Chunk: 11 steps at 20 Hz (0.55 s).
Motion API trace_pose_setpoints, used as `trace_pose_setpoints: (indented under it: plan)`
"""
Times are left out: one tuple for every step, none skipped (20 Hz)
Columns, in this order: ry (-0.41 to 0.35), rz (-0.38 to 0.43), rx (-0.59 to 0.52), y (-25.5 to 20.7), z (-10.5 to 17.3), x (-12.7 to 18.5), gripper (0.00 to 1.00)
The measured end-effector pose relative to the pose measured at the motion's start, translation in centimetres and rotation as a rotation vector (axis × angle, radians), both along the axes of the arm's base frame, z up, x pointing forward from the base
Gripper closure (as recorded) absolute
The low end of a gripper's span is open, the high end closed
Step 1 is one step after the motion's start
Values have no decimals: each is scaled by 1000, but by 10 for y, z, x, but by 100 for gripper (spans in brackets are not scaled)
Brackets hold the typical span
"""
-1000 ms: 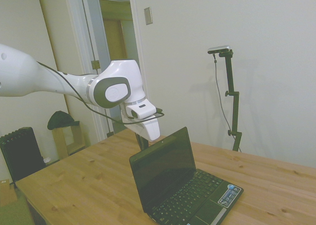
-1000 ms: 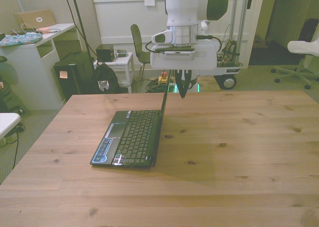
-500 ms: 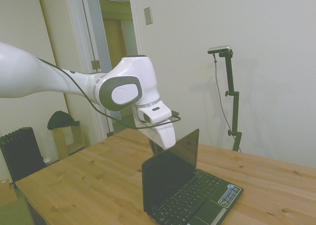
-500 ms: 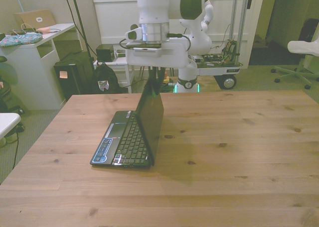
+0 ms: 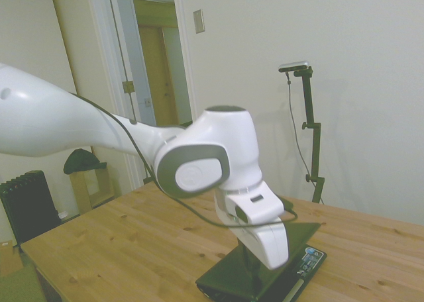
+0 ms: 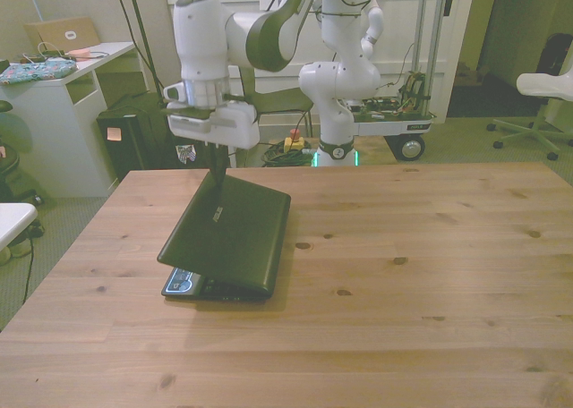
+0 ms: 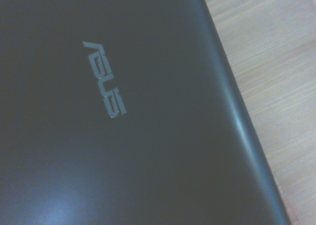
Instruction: Close the laptop
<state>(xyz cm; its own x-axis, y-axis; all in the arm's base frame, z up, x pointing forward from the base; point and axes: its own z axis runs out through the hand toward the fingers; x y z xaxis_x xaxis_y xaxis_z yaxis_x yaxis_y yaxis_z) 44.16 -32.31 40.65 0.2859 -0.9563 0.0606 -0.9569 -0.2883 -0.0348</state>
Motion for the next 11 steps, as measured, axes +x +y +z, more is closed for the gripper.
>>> trace_pose_setpoints:
  plan:
    - [12, -4, -1, -3, -12, 1, 100]
    - [20, -4, -3, -5, -20, 3, 100]
    - [22, -4, -4, -6, -23, 5, 100]
    - [17, -1, -6, -5, -21, 8, 100]
    - [3, 4, -10, -3, -13, 11, 100]
    - [-18, 13, -15, 2, 0, 13, 100]
    - [-40, 29, -17, 11, 17, 16, 100]
    - [-64, 51, -16, 23, 37, 18, 100]
    - [-86, 76, -11, 39, 58, 20, 100]
    - [-108, 104, -4, 59, 79, 22, 100]
    - [-135, 147, 7, 90, 104, 26, 100]
